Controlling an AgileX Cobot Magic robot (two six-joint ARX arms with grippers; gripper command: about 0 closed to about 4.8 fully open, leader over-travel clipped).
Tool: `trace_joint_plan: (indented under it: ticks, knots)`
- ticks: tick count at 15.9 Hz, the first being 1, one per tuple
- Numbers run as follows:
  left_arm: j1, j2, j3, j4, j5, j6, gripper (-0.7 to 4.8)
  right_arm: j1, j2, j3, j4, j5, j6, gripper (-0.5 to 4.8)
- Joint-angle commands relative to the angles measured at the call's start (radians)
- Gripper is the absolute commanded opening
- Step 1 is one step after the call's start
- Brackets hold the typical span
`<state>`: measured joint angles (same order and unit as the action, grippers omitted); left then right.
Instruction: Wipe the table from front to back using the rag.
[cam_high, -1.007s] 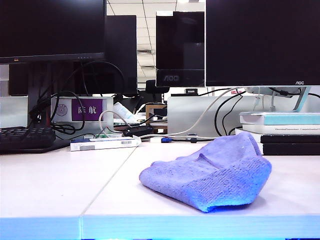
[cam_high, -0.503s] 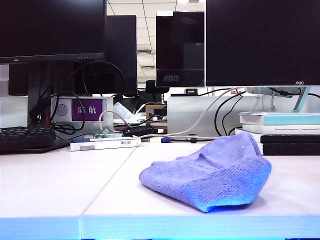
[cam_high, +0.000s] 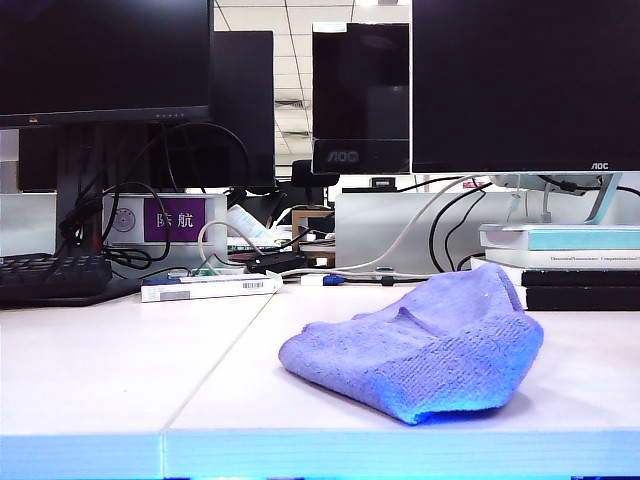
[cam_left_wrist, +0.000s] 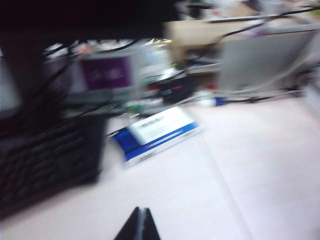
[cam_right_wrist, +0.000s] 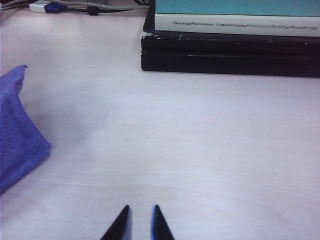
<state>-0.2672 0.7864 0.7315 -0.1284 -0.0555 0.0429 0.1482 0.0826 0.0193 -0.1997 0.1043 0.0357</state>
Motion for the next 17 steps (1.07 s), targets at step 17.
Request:
trace_joint_plan:
  ticks: [17]
  knots:
    - [0.175, -0.785, -0.702, -0.065, 0.005, 0.006, -0.05, 0.001, -0.002, -0.003, -0.003, 0.001, 0.001, 0.62]
